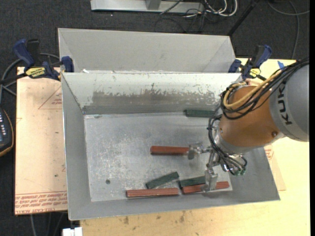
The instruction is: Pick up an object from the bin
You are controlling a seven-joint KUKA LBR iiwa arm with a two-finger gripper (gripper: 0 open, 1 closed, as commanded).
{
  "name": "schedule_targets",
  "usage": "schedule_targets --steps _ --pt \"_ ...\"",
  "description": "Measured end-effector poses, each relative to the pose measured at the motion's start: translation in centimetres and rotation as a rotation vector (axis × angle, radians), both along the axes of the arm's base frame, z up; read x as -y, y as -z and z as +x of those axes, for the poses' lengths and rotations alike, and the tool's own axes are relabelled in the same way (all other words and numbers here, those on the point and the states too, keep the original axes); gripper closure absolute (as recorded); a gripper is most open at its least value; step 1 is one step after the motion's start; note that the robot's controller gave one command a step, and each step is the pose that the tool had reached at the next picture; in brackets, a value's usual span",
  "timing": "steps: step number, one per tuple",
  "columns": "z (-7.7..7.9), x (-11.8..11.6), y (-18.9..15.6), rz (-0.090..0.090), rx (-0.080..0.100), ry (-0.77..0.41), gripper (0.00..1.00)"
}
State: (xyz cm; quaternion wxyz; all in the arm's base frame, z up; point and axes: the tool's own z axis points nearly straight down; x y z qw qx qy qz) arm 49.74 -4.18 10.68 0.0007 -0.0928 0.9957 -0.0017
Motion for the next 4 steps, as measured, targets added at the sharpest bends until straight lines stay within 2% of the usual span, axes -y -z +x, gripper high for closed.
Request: schedule_targets --steps 1,2,3,4 --pt "-0.18 -2.87 3.66 0.004 0.001 -0.162 0.00" --pt "-0.08 -2.90 3.60 0.004 0.000 -0.159 0.00" --pt "-0.04 -2.87 3.51 0.004 0.002 -0.159 1.00" --pt "0.01 -2.93 2.68 0.004 0.000 -0.156 1.00"
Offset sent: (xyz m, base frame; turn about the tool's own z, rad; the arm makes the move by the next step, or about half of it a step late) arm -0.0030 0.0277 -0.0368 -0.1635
